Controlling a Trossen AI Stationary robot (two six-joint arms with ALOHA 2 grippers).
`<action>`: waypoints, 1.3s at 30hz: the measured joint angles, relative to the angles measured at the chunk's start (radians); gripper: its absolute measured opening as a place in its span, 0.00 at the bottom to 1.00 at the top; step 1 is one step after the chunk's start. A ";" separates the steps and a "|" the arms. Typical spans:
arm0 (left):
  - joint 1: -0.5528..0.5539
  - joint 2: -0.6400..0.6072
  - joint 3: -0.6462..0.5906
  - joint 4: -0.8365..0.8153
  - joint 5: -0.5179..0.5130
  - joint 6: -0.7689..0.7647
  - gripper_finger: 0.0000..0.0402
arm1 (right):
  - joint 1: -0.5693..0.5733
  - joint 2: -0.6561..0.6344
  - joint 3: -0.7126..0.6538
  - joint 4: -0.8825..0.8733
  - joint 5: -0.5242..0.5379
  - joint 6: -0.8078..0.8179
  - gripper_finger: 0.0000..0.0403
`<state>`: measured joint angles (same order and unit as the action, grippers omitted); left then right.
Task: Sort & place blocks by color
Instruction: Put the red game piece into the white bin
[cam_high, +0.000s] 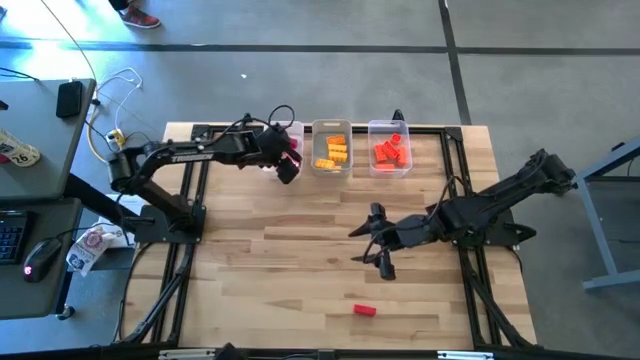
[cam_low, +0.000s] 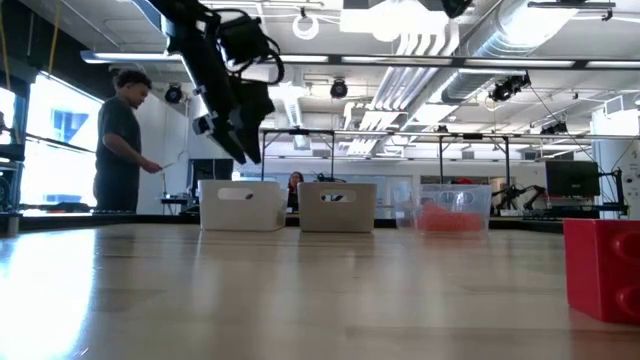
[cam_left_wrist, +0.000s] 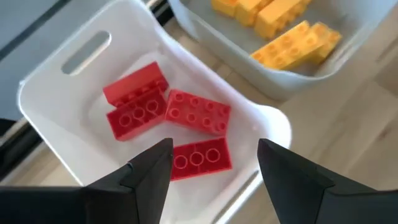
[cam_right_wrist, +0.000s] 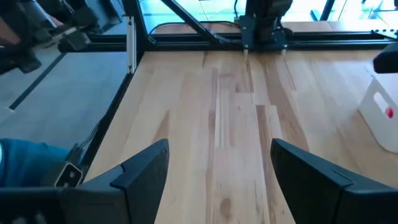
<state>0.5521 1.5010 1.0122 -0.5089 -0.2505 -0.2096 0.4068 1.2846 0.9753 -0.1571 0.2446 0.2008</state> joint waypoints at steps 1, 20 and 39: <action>-0.007 -0.016 0.000 -0.005 -0.002 0.000 0.55 | 0.000 0.000 0.012 -0.011 0.000 0.000 0.66; -0.233 -0.158 0.000 -0.246 -0.053 -0.201 0.55 | 0.037 0.243 0.309 -0.532 -0.044 0.250 0.66; -0.241 -0.155 0.000 -0.244 -0.078 -0.207 0.55 | 0.226 0.512 0.360 -0.557 -0.070 0.519 0.66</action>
<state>0.3107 1.3460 1.0122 -0.7532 -0.3285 -0.4164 0.6326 1.7968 1.3357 -0.7138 0.1750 0.7198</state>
